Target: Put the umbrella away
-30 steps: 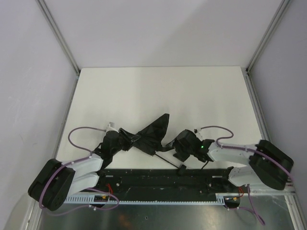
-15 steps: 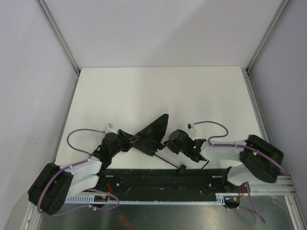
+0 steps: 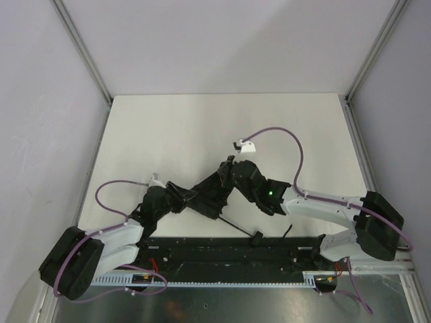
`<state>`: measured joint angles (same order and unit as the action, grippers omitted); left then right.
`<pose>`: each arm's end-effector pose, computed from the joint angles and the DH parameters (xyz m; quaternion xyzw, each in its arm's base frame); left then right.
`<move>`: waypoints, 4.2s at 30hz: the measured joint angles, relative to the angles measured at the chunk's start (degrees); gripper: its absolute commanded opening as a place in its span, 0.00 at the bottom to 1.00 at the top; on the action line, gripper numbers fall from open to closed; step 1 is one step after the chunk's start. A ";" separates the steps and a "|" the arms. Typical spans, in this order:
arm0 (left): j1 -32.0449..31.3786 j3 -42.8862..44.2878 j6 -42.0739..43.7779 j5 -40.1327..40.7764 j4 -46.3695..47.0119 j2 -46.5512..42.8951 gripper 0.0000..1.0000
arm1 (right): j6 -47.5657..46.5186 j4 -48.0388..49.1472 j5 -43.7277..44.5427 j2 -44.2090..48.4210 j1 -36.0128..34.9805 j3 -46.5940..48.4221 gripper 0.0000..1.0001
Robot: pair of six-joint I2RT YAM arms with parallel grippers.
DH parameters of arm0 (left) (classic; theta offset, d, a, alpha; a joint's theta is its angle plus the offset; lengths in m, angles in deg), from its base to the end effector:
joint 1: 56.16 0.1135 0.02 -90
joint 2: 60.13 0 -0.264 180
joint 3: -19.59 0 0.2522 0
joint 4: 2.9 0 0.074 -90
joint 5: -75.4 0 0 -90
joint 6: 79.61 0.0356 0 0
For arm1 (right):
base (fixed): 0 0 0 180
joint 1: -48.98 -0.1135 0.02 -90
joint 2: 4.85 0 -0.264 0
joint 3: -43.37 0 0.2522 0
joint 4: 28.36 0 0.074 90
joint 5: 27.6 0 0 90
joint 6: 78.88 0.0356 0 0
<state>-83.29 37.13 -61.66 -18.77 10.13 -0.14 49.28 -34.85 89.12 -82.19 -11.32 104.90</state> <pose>0.1496 -0.0796 0.1181 -0.3127 0.8045 -0.4042 0.3028 0.1639 0.2550 0.2622 -0.0288 0.8177 0.2851 0.4992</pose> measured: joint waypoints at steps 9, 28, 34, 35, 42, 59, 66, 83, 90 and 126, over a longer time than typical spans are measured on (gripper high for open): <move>0.00 0.00 -0.07 -0.31 0.02 -0.31 0.00 | -18.23 2.25 1.22 -9.51 4.70 8.04 0.00; -0.07 -0.02 -1.38 -0.50 -1.22 -1.55 0.00 | -34.95 0.76 4.76 -29.05 12.52 17.81 0.11; -0.11 -0.04 -1.64 -0.35 -1.49 -1.55 0.00 | -37.83 1.36 0.26 -34.16 20.90 21.11 0.38; -0.11 -0.04 -1.75 -0.33 -1.60 -1.55 0.00 | -38.27 0.59 -0.31 -34.73 21.99 22.21 0.53; -0.11 -0.11 -2.73 -0.26 -2.40 -1.49 0.00 | -38.27 -10.88 -3.93 -34.05 26.58 28.55 0.99; -0.11 2.45 -9.03 -3.65 -1.09 7.98 0.00 | -44.96 -9.57 -9.66 -5.70 -9.38 5.70 0.90; -0.11 5.09 -9.01 -4.39 -5.29 8.57 0.00 | -51.43 -0.17 -8.87 -17.81 -14.67 0.96 0.88; 0.87 8.04 -9.22 -3.04 -13.18 6.93 0.39 | -50.03 8.76 -15.69 -25.59 -8.35 1.60 0.00; 3.87 8.04 -3.87 -0.20 -19.89 -4.28 0.97 | -43.76 15.04 -31.82 -27.67 -1.60 1.31 0.00; 2.05 5.01 -14.97 1.16 -12.81 -1.86 0.97 | -12.46 32.46 -80.59 -46.23 18.56 9.16 0.00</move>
<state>-81.24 42.13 -76.64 -17.61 -2.68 -2.00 36.82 -2.40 8.53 -128.42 7.24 114.05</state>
